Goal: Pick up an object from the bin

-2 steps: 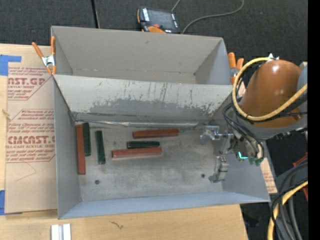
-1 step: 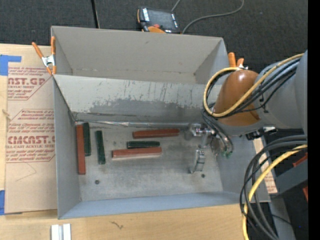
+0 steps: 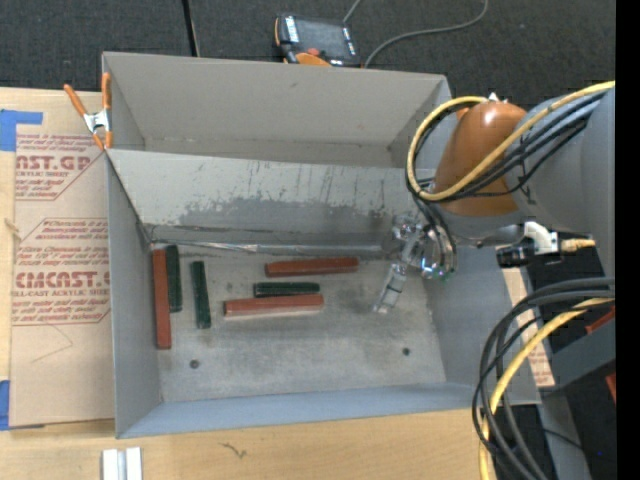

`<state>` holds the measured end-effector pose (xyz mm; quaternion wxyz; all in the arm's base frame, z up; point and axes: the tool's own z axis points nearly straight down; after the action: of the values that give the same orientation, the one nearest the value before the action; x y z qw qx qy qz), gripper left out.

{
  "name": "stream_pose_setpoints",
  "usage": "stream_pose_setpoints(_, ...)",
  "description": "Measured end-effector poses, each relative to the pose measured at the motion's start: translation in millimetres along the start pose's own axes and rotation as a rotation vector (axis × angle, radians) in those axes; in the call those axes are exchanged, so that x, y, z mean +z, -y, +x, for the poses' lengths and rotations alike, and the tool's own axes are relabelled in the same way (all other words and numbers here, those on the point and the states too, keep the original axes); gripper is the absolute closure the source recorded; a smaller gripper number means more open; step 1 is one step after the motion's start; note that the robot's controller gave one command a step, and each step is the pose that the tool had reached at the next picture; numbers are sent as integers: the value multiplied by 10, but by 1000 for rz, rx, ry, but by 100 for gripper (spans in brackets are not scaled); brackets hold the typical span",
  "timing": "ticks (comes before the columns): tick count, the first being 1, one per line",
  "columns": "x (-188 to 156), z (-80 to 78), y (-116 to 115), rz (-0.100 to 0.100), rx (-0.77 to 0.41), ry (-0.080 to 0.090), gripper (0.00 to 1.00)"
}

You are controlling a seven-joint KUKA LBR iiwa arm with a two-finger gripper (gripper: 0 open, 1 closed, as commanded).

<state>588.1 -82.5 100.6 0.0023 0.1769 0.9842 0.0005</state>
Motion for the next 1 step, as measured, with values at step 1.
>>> stream_pose_setpoints(1,-89,408,-456,0,149,-5,0)
